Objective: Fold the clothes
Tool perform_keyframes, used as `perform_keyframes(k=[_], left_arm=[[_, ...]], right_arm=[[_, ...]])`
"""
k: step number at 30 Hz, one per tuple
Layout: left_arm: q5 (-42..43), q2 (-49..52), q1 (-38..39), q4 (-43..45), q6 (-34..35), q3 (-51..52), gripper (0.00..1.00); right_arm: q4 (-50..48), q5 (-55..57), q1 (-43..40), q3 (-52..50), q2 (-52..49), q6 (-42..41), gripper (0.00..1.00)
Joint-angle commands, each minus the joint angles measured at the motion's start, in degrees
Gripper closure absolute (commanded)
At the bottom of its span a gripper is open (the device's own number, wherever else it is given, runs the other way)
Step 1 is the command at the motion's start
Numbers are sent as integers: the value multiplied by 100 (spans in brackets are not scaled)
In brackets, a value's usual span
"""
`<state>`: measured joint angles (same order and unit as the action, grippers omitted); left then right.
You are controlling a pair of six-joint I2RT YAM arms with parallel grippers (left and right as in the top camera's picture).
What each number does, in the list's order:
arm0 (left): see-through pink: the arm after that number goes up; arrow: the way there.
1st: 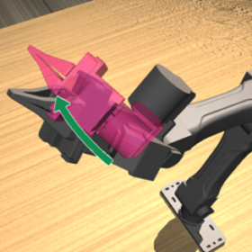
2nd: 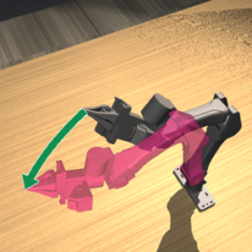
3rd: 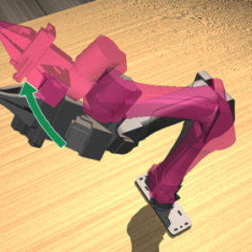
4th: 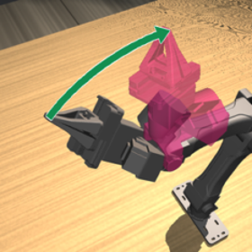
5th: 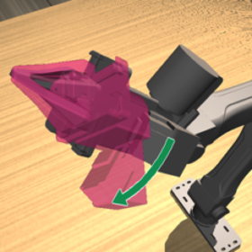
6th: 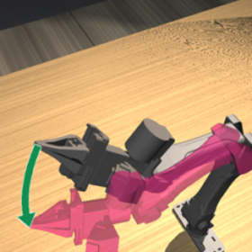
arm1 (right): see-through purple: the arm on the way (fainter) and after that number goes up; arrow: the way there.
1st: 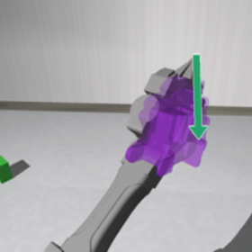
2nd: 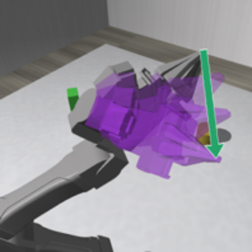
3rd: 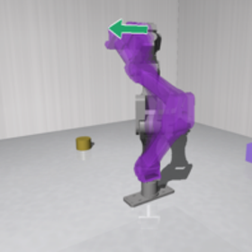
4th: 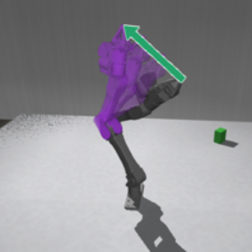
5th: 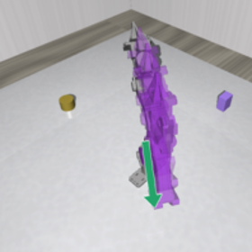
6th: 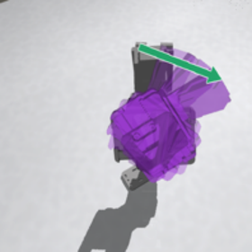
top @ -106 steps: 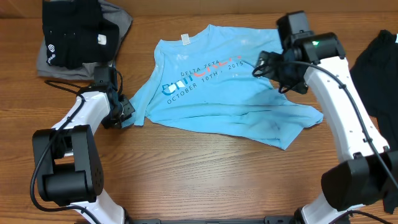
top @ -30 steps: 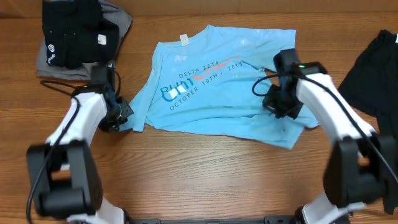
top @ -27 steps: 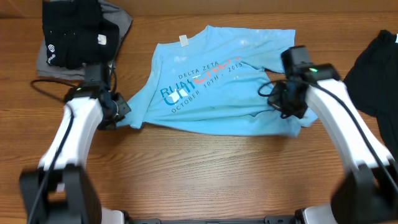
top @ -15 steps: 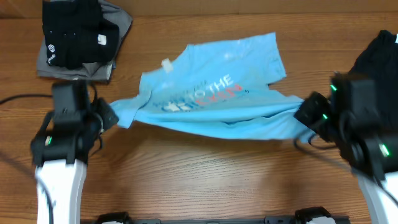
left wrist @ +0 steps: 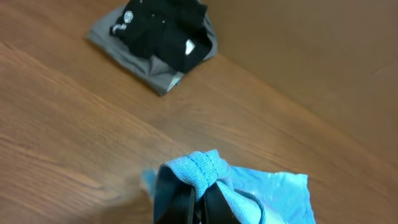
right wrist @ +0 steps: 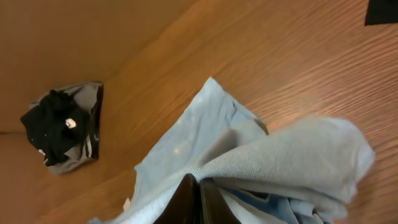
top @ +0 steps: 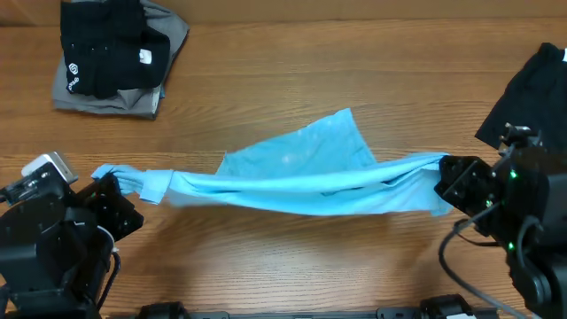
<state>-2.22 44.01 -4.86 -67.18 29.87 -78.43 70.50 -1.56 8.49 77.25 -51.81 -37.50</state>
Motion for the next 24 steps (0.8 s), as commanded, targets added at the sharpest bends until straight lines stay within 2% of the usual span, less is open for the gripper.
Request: perform_keyframes(k=[1,8,24], left_arm=[[-98,192,2,-142,-72,-20,96],[-96,828,2,-273,-72,190,96],[-92,2946,2,-393,-72,195,96]], right_arm=[[-44,-2,-48,70,-330,-26,96],[35,-7,-46,70,-1510,-24,96],[-175,-28,-46,70,-4240,-2,96]])
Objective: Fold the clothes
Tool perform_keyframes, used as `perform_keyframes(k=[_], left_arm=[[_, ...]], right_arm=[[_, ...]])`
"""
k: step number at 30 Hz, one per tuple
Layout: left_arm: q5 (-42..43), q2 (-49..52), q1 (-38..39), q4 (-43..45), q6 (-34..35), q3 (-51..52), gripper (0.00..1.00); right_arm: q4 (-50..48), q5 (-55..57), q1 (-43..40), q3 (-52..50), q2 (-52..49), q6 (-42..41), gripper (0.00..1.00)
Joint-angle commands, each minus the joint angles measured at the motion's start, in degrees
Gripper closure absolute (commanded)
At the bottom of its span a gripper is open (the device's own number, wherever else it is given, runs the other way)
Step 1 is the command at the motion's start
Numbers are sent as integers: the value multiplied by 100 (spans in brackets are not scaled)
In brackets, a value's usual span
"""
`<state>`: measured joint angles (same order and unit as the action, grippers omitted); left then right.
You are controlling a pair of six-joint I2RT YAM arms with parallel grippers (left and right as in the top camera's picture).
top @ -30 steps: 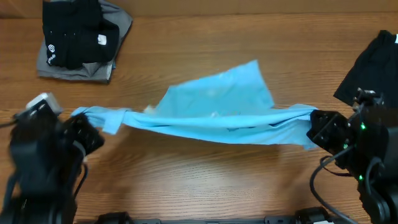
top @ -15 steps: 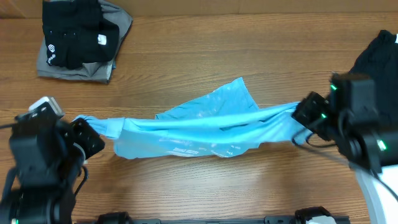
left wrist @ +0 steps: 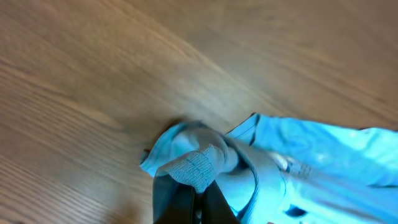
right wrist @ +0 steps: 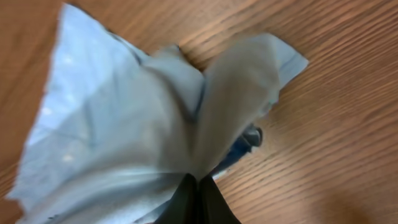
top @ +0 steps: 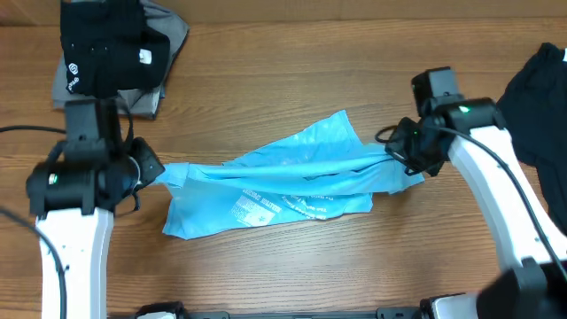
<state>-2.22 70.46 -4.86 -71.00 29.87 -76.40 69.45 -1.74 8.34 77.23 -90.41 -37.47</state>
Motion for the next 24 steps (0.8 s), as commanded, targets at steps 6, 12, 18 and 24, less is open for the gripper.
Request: perform_keyframes(k=[6,12,18,24], left_arm=[[-101,894,2,61,-72,-9,96],[-96,1484,2,120,-70,-9,96],[-96,1845,2,125,-68,-9,96],[-96,1893,2,179,-68,-9,96]], right_arm=[[-258,-160,-31,68,-1005,-4,96],[-402,-245,-31,-31,-1239,-4,96],[-402,-249,-31,-31,-1237,-4,92],[-400,-249,-31,-31,-1237,-4,83]])
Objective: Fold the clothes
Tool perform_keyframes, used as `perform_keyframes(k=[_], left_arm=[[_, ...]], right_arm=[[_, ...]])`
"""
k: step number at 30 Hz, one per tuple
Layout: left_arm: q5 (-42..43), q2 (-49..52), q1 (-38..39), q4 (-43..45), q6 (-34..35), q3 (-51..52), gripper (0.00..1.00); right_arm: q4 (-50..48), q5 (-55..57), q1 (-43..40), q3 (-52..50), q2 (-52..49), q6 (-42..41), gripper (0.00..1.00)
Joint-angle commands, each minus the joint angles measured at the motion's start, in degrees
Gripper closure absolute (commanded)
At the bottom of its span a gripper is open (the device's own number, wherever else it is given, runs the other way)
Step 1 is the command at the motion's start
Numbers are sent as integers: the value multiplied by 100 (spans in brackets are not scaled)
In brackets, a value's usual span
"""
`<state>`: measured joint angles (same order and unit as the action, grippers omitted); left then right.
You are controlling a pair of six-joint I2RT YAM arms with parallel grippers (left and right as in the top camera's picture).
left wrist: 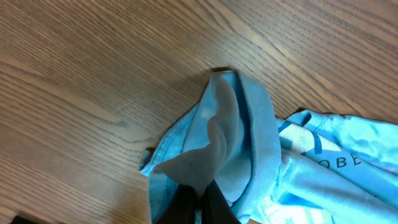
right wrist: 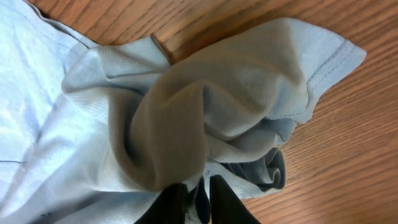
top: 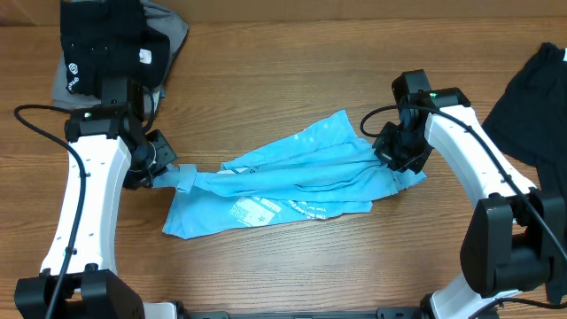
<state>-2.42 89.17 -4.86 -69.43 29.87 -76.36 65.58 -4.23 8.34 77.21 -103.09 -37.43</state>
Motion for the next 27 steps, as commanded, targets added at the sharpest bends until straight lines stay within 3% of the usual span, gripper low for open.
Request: perform_keyframes(k=[1,11,22,27], left_arm=[[-76,22,2,26,-68,-13,96],[-76,22,2,44,-70,-13,96],[-79,22,2,50,-72,-13,96],[-79,22,2,50,-72,-13,96]], right_arm=[[-11,2,-31,-28,28,-7,83],[203,-87,-31,-26,31,31,89],[275,-507,-33,-26,31,645,78],[295,-507,-33,-26,31,713,79]])
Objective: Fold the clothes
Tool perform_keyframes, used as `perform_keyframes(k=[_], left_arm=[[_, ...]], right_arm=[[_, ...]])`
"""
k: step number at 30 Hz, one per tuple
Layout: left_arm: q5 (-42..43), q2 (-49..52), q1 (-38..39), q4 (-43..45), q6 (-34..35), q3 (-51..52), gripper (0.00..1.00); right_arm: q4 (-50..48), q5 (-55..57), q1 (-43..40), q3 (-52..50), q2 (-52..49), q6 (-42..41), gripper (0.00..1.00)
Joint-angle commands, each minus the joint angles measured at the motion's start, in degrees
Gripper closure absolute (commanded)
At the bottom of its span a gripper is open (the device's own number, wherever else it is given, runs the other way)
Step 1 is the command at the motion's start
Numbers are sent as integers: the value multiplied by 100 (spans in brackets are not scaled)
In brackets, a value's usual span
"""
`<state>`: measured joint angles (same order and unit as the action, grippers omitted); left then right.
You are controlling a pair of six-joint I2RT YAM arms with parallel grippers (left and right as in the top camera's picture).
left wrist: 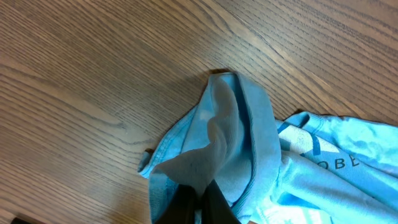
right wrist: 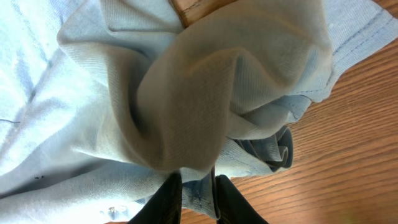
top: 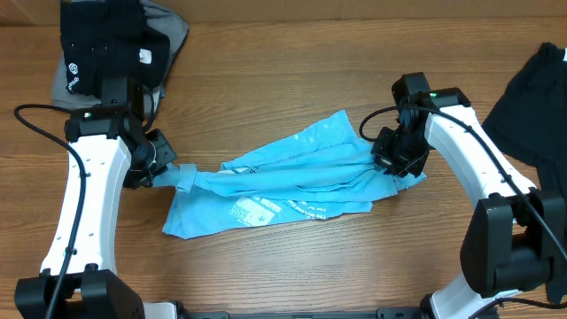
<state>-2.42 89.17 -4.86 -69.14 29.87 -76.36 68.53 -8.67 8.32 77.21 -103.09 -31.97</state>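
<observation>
A light blue shirt (top: 292,182) lies crumpled in a long band across the middle of the wooden table (top: 292,71). My left gripper (top: 165,171) is shut on the shirt's left end, a bunched hem (left wrist: 224,137) rising from its fingertips (left wrist: 198,190). My right gripper (top: 400,165) is at the shirt's right end. Its fingers (right wrist: 166,199) stand a little apart, with a thick wad of grey-blue cloth (right wrist: 186,106) lying over and between them (right wrist: 198,186).
A folded pile of black and grey clothes (top: 111,53) sits at the table's far left corner. A black garment (top: 536,89) lies at the right edge. Bare wood lies in front of the shirt and behind it.
The right gripper's fingers stand slightly wider apart and lower into the cloth wad. The left gripper and the shirt's lie on the table look the same.
First both grippers held the shirt stretched taut between them near the table's front. Then they were further back and closer together, the shirt sagging onto the table. Later it lay in a band, the right fingers beginning to part, now wider.
</observation>
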Motion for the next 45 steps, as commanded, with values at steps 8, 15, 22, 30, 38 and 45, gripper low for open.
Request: perform_keyframes(k=[8,15,22,30,38,45], left_arm=[[-79,22,2,20,-72,-13,96],[-74,22,2,17,-72,-13,96],[-76,-254,2,-223,-70,-177,96],[-70,-1340,2,-376,-162,-376,96],[-50,-2612,2,-632,-164,-640,96],[341,-3508,2,-1060,-448,-2100,96]], right_arm=[[46,-42,-31,-26,31,203,90],[17,-44,-31,-20,31,155,96],[575,-44,-57,367,417,157,96],[1108,-44,-57,632,1718,160,96],[1270,-48,-57,981,3180,15,96],[1491,-46,-57,2033,4229,0,96]])
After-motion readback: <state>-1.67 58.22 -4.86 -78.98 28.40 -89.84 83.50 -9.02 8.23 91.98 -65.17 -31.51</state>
